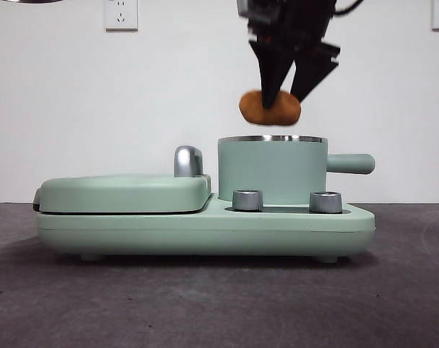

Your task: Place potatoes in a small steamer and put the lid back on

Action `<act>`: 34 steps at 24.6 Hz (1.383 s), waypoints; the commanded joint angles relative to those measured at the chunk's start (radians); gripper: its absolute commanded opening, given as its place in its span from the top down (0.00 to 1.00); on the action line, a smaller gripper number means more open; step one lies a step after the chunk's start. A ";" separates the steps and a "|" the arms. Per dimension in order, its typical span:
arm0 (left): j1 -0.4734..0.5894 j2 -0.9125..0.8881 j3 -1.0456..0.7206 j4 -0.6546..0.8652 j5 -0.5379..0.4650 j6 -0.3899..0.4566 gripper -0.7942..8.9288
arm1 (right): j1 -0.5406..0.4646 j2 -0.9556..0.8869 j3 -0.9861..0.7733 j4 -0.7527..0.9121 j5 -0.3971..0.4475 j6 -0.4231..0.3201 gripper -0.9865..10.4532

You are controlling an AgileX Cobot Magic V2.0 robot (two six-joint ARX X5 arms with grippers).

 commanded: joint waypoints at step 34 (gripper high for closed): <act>-0.002 0.000 0.014 0.035 -0.002 0.000 0.90 | -0.045 -0.137 0.046 0.057 -0.045 0.001 0.65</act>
